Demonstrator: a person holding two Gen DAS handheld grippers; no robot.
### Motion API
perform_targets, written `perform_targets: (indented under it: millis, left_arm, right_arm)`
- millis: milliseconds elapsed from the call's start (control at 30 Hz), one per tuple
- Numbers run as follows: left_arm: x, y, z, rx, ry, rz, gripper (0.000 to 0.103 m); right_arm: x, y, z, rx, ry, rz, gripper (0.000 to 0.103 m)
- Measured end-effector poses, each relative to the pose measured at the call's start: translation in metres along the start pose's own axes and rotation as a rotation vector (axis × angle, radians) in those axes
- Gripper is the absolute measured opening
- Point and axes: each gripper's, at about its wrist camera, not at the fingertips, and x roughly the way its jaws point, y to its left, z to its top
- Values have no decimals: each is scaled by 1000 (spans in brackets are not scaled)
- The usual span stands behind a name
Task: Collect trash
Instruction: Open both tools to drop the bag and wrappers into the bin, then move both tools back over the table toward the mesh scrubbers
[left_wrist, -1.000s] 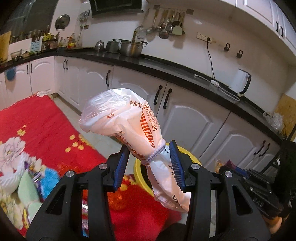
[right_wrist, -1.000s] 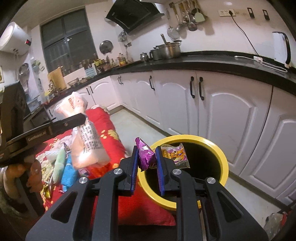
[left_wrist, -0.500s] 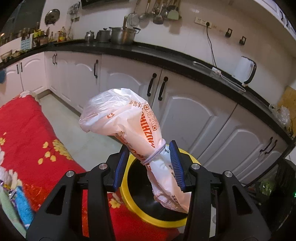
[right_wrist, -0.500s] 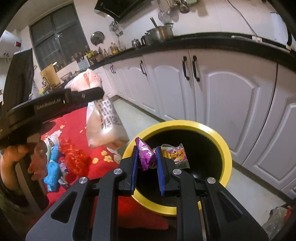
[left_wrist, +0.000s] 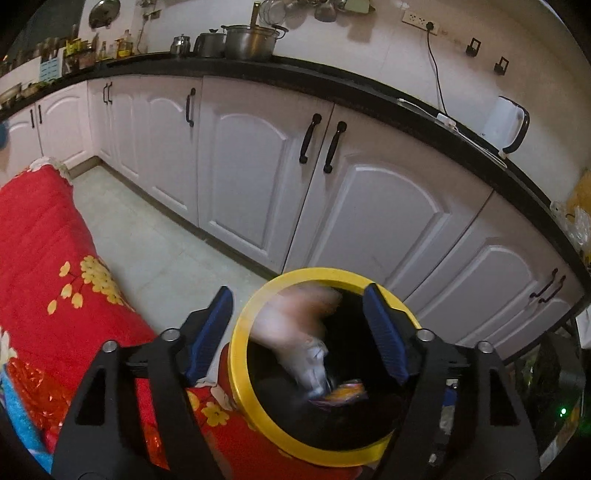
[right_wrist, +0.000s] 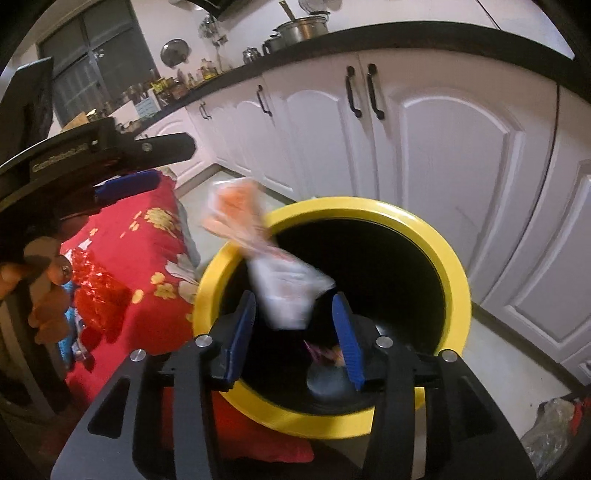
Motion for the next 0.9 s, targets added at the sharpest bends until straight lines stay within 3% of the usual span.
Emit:
perform_targets:
  millis: [167, 233, 600, 900]
  left_arm:
    - [-10, 5, -5, -19, -7, 4, 82]
    - [-19, 8, -7, -28, -18, 5, 92]
    - [-74, 36, -24, -100, -61, 26, 92]
    - [-124, 62, -39, -128, -119, 60, 92]
  right_arm:
    - [-13, -6, -6, 19, -17, -20, 50]
    - [-22, -7, -8, 22, -35, -30, 56]
    - [-58, 4, 4, 29, -111, -50, 70]
    - [-78, 39, 7, -18, -136, -29, 73]
